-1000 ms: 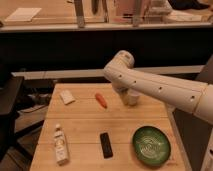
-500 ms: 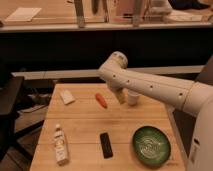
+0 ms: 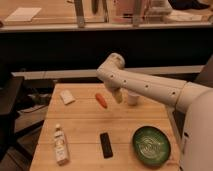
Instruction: Place the pepper in the ceramic bowl
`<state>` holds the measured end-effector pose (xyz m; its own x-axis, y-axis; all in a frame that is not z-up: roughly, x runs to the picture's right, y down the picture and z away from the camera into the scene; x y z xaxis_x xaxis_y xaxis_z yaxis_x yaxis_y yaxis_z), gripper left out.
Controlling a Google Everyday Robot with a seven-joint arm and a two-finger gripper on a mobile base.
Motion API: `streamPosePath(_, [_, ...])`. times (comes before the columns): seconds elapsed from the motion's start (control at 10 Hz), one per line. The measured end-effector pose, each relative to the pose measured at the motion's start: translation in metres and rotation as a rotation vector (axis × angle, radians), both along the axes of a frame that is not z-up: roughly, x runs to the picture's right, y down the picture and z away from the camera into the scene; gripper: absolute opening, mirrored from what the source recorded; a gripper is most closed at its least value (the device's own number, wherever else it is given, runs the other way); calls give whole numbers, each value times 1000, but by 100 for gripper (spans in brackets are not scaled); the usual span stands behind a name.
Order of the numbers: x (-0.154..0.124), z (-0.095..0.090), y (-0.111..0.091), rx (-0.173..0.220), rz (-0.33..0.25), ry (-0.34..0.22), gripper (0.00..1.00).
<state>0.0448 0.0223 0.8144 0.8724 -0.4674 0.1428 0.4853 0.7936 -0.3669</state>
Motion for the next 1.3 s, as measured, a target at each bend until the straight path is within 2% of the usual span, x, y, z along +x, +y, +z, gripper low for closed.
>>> streamPosePath(1.3, [-37,57,13,-39,-72,-139,80])
